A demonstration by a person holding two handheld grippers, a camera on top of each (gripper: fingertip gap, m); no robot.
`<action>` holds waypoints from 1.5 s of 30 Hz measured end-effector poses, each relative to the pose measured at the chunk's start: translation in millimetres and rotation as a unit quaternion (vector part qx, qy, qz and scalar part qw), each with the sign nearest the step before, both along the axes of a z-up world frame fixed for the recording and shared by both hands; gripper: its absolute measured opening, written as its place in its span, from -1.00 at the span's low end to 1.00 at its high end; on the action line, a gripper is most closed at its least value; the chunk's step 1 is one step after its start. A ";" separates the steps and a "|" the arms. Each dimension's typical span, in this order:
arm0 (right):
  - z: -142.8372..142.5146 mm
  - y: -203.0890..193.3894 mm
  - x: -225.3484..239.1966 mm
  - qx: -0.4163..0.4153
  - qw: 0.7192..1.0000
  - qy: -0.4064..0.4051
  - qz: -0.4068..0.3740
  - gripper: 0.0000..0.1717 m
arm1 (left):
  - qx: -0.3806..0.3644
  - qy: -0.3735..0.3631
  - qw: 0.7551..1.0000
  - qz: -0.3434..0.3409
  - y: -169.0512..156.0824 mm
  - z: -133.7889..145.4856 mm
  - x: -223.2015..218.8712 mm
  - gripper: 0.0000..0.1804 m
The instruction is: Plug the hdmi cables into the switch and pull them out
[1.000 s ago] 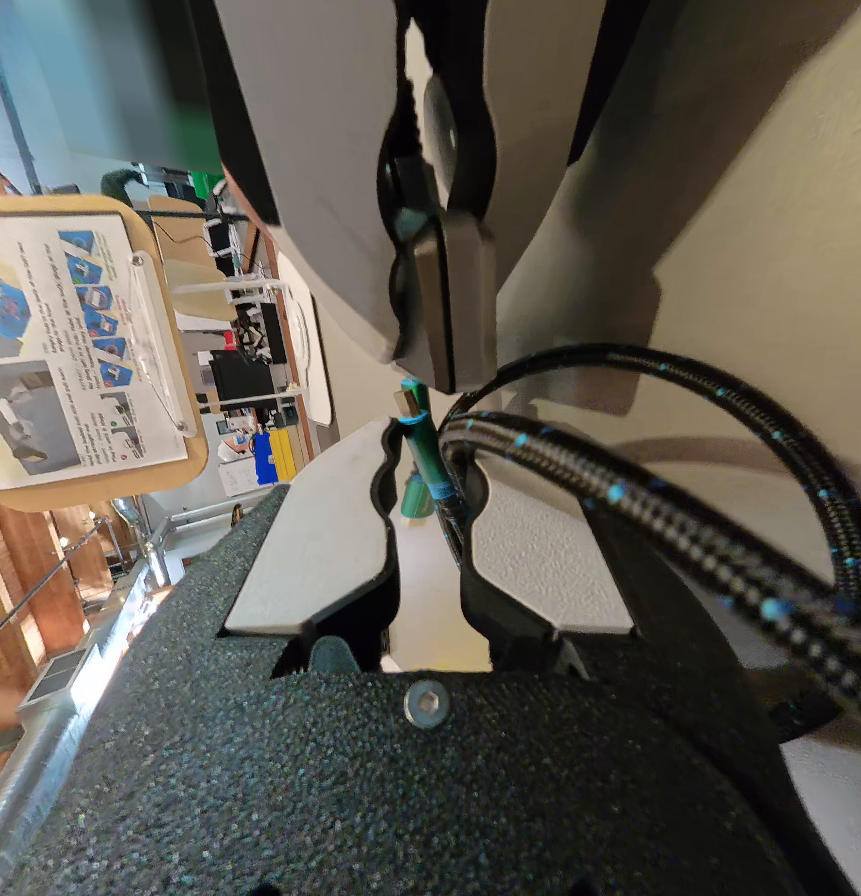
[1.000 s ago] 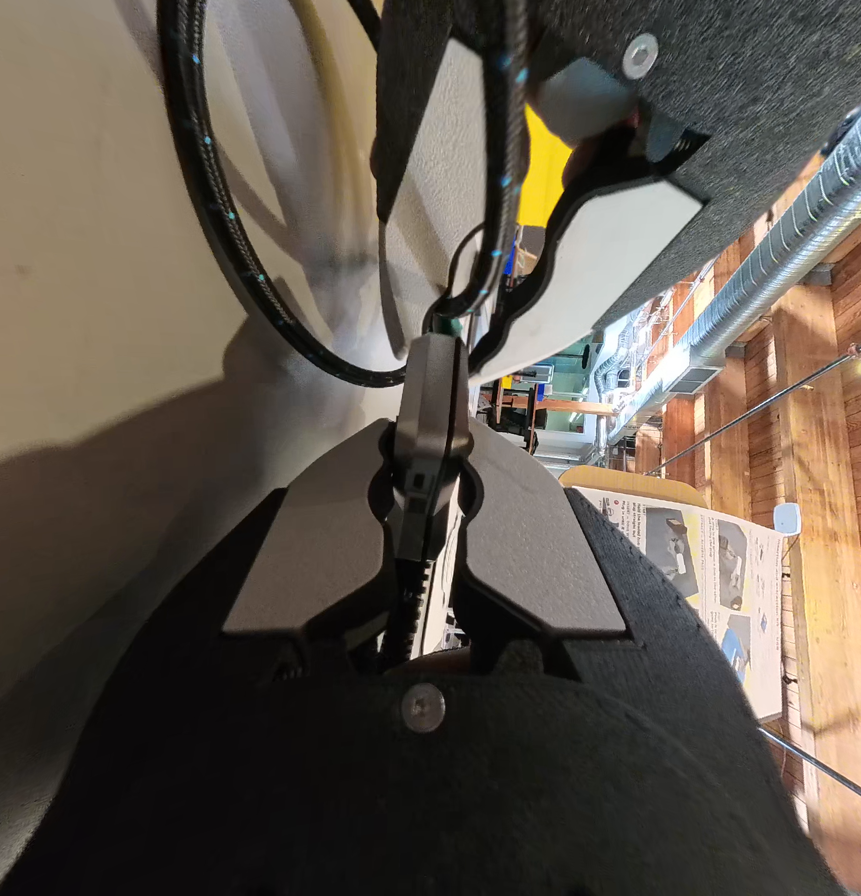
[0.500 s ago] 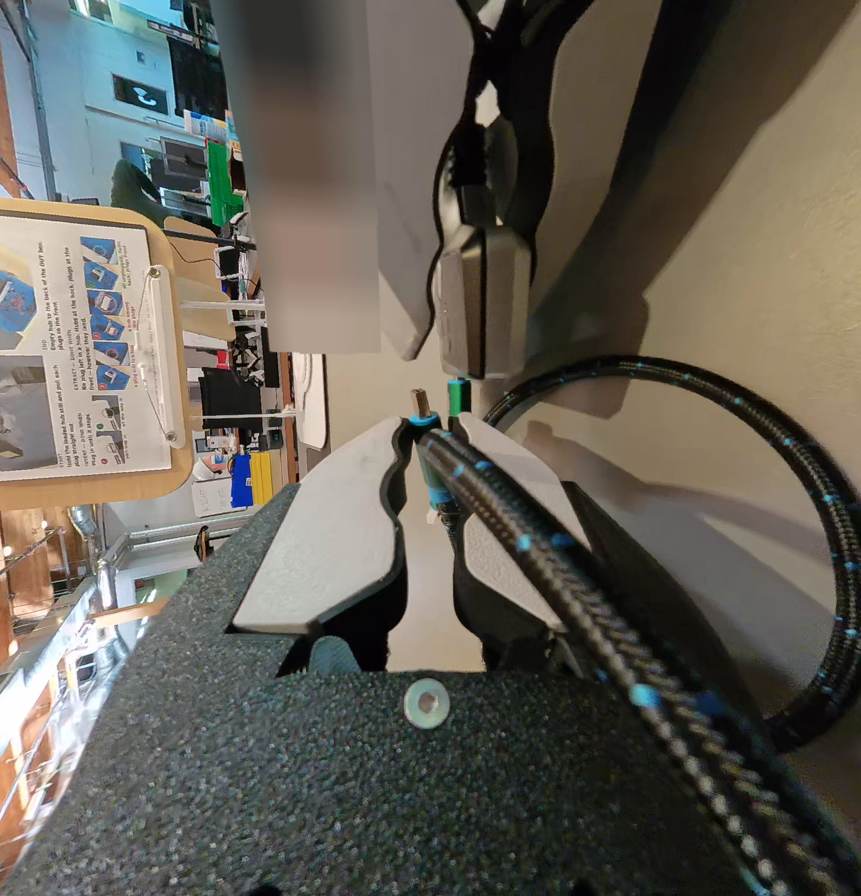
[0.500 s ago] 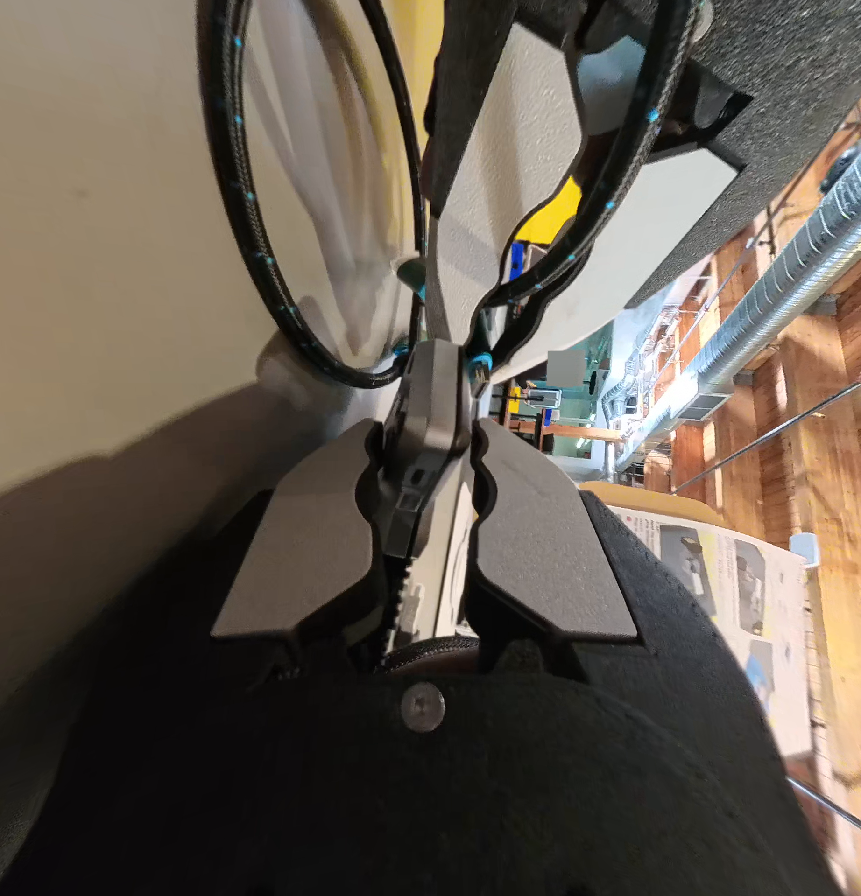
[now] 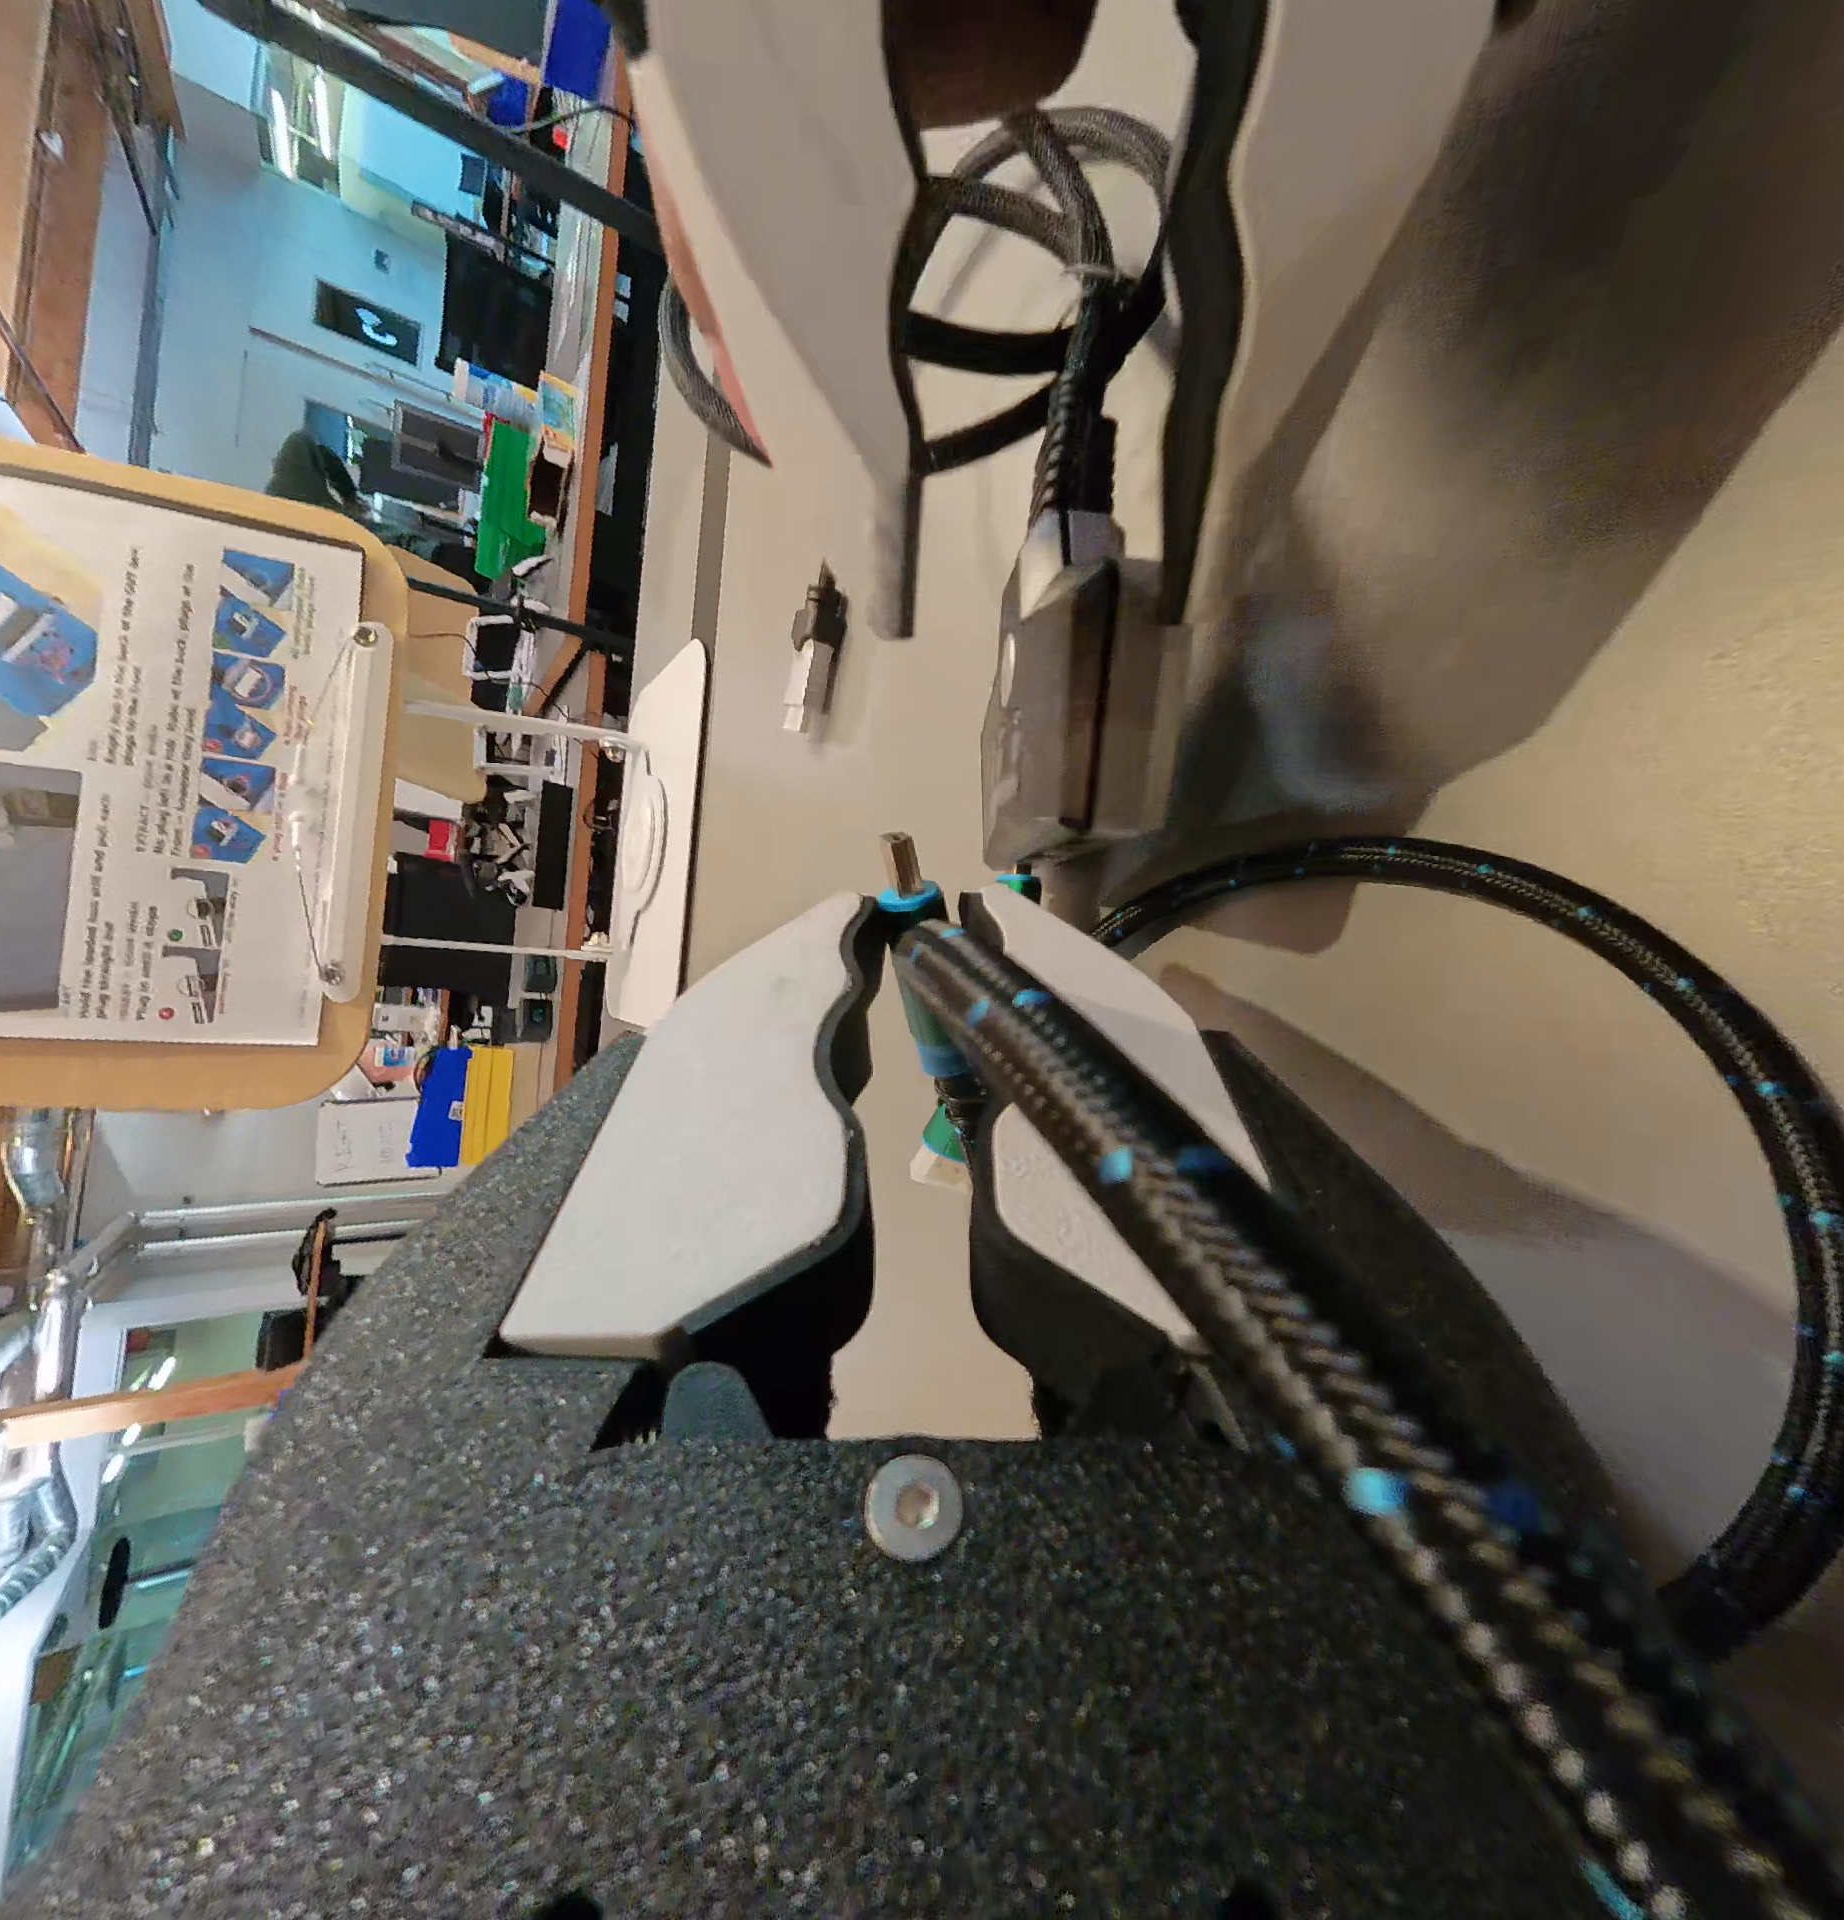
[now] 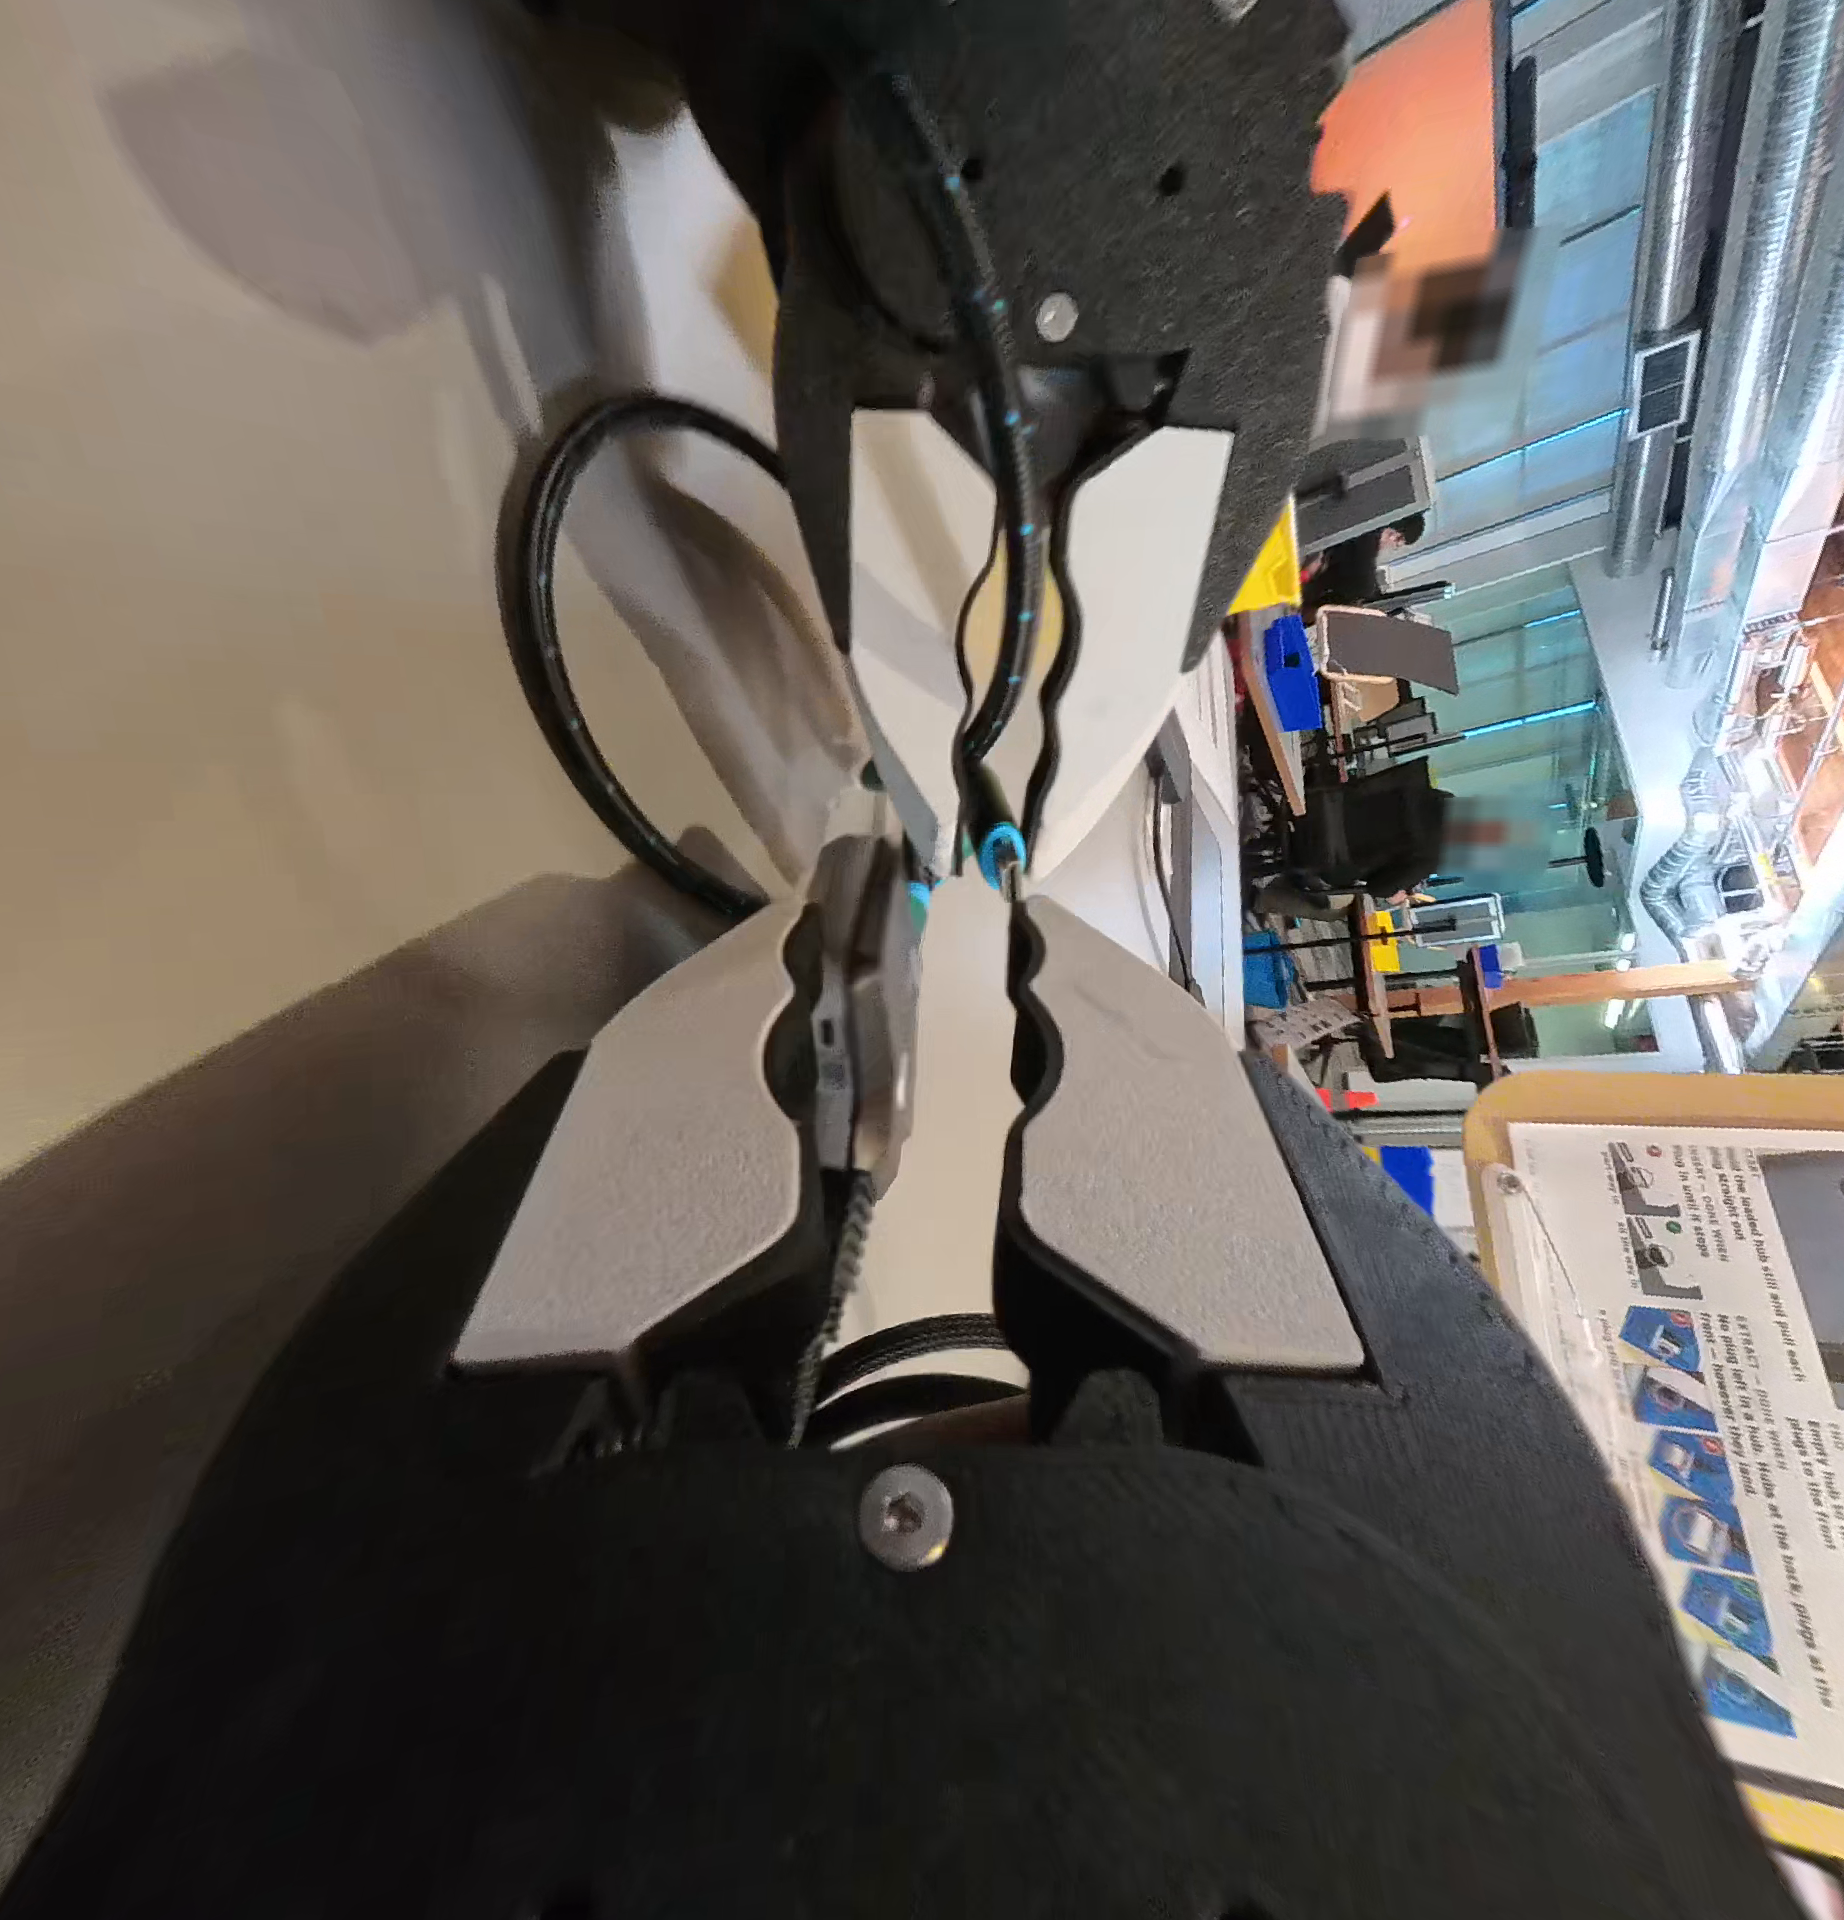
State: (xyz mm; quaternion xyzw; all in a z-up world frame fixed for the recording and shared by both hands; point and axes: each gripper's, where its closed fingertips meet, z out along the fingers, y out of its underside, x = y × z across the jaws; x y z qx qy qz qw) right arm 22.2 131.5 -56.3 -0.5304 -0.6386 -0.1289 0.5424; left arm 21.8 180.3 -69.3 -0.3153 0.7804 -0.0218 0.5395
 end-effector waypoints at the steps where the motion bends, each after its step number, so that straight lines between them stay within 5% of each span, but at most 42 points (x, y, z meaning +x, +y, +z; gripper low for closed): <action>1: 4.2 -3.0 -2.0 -0.006 1.000 0.011 0.006 -0.65 | 0.003 -0.001 1.000 -0.005 -1.5 0.7 0.1 -0.83; 6: 19.7 4.0 -1.0 0.028 0.999 0.026 -0.024 -0.76 | 0.015 -0.010 1.000 -0.022 -7.6 4.5 0.8 -0.83; 10: 3.7 20.7 7.1 0.091 0.992 -0.054 -0.069 -0.77 | 0.018 -0.024 0.998 -0.046 -17.8 9.7 1.8 -0.83; 19: 1.0 20.9 -4.5 0.126 0.988 -0.066 -0.061 -0.84 | 0.049 -0.020 0.996 -0.074 -28.9 8.8 2.2 -0.83; 42: 15.1 27.7 8.7 0.175 0.979 -0.068 -0.084 -0.95 | 0.084 -0.008 0.996 -0.002 0.1 6.6 -0.9 -0.82; 45: 14.3 22.5 21.8 0.122 0.987 -0.076 -0.075 -0.80 | 0.089 0.015 0.996 0.023 11.9 1.9 -5.8 -0.83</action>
